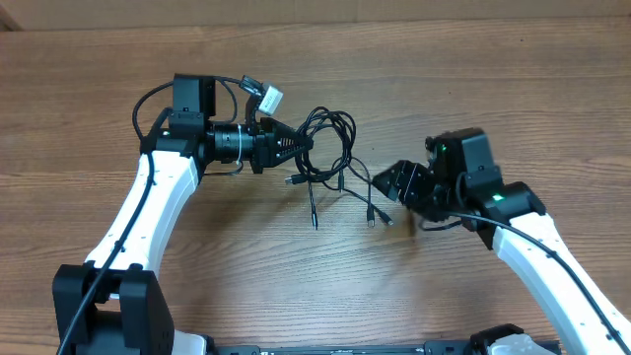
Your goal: Untangle cables
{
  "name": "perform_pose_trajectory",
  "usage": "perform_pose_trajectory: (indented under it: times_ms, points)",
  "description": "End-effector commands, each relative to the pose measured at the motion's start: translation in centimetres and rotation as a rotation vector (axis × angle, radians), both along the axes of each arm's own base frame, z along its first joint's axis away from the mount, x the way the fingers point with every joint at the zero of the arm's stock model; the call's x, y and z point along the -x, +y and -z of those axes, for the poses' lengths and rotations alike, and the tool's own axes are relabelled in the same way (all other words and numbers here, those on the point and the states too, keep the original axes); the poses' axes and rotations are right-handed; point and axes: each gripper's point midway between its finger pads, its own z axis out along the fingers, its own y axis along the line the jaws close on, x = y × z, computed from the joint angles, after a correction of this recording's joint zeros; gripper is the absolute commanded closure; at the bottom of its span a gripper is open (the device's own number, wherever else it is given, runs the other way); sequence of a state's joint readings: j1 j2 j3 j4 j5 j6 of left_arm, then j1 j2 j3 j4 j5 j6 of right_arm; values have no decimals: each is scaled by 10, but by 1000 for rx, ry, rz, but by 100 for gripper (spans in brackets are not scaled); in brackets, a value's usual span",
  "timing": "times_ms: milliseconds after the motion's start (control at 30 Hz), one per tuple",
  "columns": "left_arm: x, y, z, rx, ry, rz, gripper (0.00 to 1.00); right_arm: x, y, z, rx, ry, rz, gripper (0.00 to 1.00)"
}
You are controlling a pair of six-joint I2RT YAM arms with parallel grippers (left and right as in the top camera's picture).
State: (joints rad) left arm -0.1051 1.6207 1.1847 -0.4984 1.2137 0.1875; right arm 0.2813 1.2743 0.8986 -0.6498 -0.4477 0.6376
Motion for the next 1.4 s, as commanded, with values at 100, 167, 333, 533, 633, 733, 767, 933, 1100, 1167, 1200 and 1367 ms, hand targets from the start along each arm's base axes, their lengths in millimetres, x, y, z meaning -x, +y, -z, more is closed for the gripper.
perform_pose_trajectory:
  times_ms: [100,167,333,533,633,733,767,933,1100,1167,1200,1367]
  points:
    - [7,-11,-19,16,-66,46,96,1,21,-73,-83,-305,-227,11]
    - [10,-15,-19,19,-63,56,95,1,21,-79,-76,-349,-247,6]
    - [19,-25,-23,48,-59,104,96,-5,18,-79,-28,-408,-269,0]
    - [39,-33,-41,156,-43,206,96,-17,9,-70,100,-492,-317,0]
    - [47,-33,-51,214,-35,251,96,-21,8,-70,127,-520,-329,0]
    - [51,-33,-56,243,-30,273,96,-23,11,-73,118,-540,-333,14]
    - [51,-33,-56,245,-29,275,96,-22,13,-75,108,-547,-339,25]
    - [49,-33,-54,231,-34,264,94,-10,33,-92,-28,-586,-429,84]
    - [40,-33,-43,164,-40,211,96,8,48,-104,-158,-588,-523,96]
    - [39,-33,-42,161,-39,208,95,14,52,-108,-194,-587,-549,96]
    - [39,-33,-42,159,-39,207,92,15,52,-109,-204,-586,-556,96]
    - [35,-33,-38,134,-42,187,87,16,53,-109,-217,-570,-547,96]
